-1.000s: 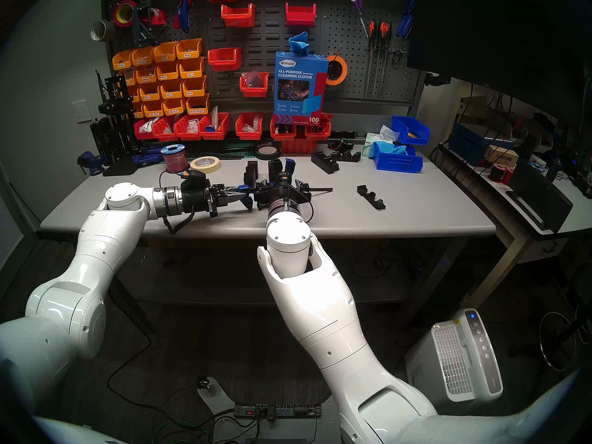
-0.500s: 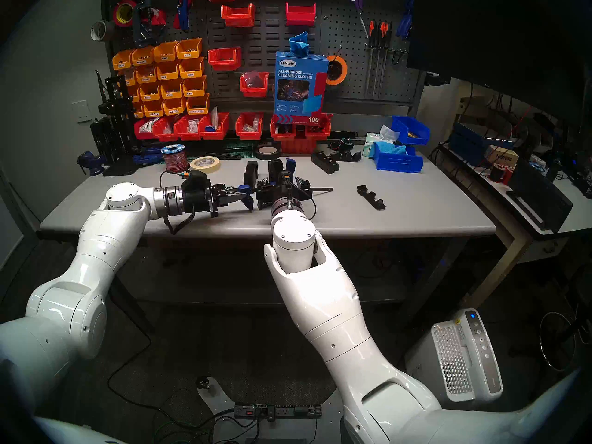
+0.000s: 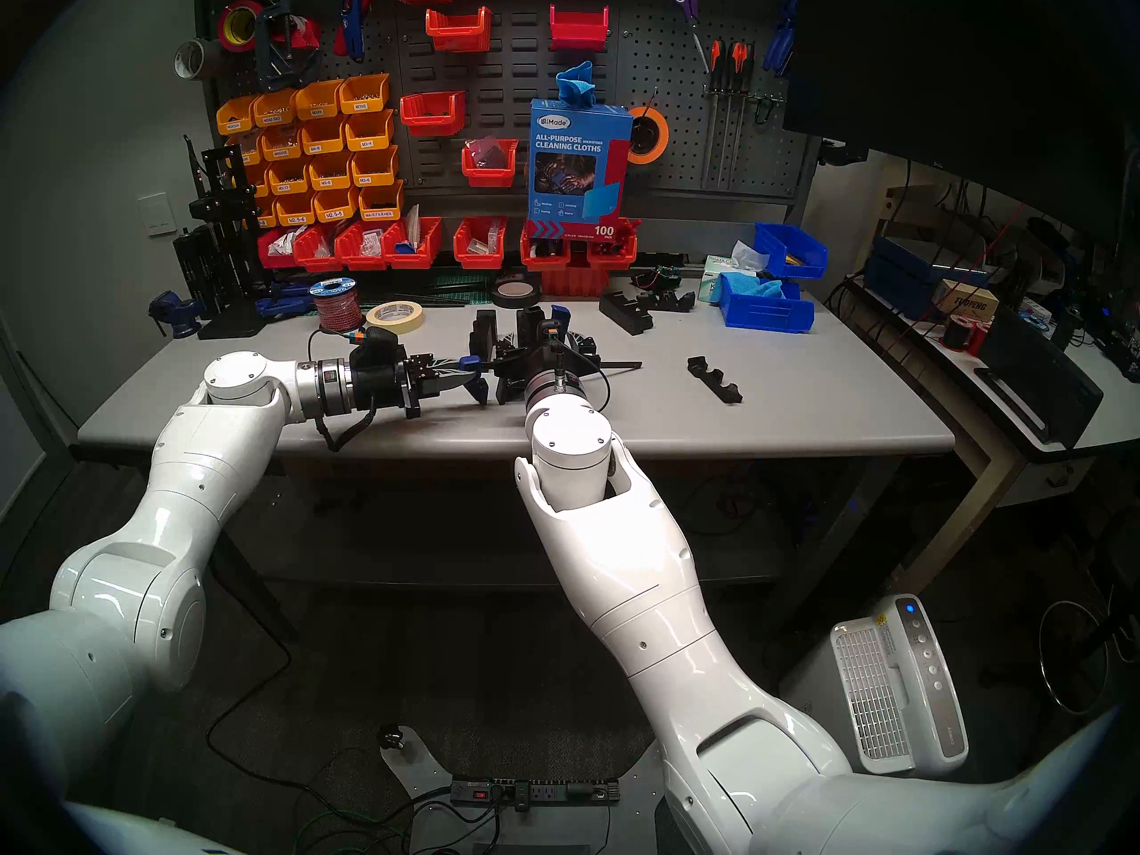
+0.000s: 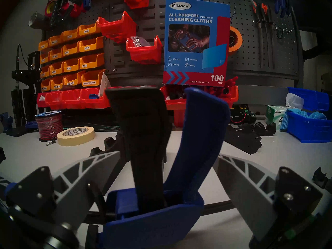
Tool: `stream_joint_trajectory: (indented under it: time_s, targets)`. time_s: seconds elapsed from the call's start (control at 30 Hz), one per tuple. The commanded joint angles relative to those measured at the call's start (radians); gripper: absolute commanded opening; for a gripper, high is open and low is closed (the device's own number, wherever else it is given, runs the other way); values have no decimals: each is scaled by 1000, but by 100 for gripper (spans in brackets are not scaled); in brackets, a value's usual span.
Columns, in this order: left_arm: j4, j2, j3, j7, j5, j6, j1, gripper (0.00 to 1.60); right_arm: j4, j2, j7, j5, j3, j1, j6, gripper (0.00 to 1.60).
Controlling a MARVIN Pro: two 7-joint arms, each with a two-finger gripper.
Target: Clamp the two 3D printed pieces together with the clamp
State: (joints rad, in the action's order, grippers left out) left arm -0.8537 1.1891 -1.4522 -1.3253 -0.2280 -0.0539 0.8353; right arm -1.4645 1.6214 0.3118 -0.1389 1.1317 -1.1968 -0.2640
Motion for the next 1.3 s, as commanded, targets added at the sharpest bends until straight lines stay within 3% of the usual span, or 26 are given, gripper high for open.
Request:
stream_joint_trajectory:
  time_s: [0.0,0.63,0.67,0.7,0.73,1.27]
  targets:
    - [-17,-3,-13,1,-9,-2,-33,0,-14,8,-7,-2,16,59,4,160]
    - [-17,-3,-13,1,-9,-2,-33,0,-27,13,-50,-13,36,33,-68,160]
    - [-17,-3,-13,1,-9,-2,-33,0,-29,13,-52,-13,37,30,-70,102]
    - [-17,-3,-13,1,-9,-2,-33,0,-31,12,-54,-13,38,27,-72,9]
    - [-17,-3,-13,0,-9,-2,-33,0,-33,12,-56,-13,39,24,-73,0]
    - [-17,-3,-14,0,-8,-2,-33,0,-76,9,-58,-18,60,-21,-71,0]
